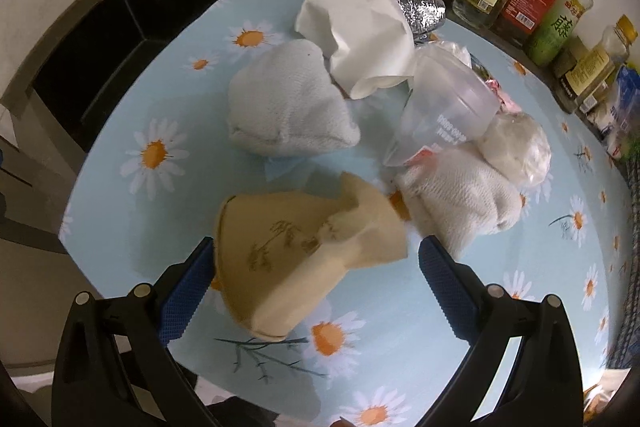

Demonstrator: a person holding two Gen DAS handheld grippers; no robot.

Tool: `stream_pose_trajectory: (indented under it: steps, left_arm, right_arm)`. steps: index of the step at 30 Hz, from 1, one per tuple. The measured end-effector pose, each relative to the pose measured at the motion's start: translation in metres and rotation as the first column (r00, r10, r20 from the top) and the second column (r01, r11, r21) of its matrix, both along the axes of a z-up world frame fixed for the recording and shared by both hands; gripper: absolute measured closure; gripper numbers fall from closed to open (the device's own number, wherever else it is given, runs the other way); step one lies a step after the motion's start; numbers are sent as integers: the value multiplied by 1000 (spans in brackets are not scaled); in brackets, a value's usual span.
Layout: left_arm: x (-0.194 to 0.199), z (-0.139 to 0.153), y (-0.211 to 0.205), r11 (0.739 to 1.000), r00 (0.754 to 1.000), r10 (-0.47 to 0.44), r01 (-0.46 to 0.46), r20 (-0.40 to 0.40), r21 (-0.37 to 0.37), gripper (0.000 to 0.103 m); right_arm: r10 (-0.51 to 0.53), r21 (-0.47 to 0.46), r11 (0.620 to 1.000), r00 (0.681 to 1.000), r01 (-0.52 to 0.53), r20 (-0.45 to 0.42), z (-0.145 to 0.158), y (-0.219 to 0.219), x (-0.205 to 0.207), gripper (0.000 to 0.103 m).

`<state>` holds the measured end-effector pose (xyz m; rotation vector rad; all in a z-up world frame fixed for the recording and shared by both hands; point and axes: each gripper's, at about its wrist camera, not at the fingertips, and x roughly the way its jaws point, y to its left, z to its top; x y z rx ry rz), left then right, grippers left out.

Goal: Collect trash
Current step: 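Close the right gripper on the brown paper cone, then grasp the white knit cloth with the left gripper while the right holds the cone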

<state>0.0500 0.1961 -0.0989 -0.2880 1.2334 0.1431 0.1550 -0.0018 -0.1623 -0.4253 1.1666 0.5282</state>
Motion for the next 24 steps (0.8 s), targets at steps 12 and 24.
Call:
stream_pose_trajectory:
  steps: [12,24]
  left_arm:
    - [1,-6,-1,1000,1000,0,0,-8,-10,7]
    - [26,-1,-17,997,997,-71,71,33,0,7]
  right_arm:
    - [67,37,997,997,-66,-27,-2,4,9,20]
    - [23,144,989,999,-16,-42,28,-23,-10,23]
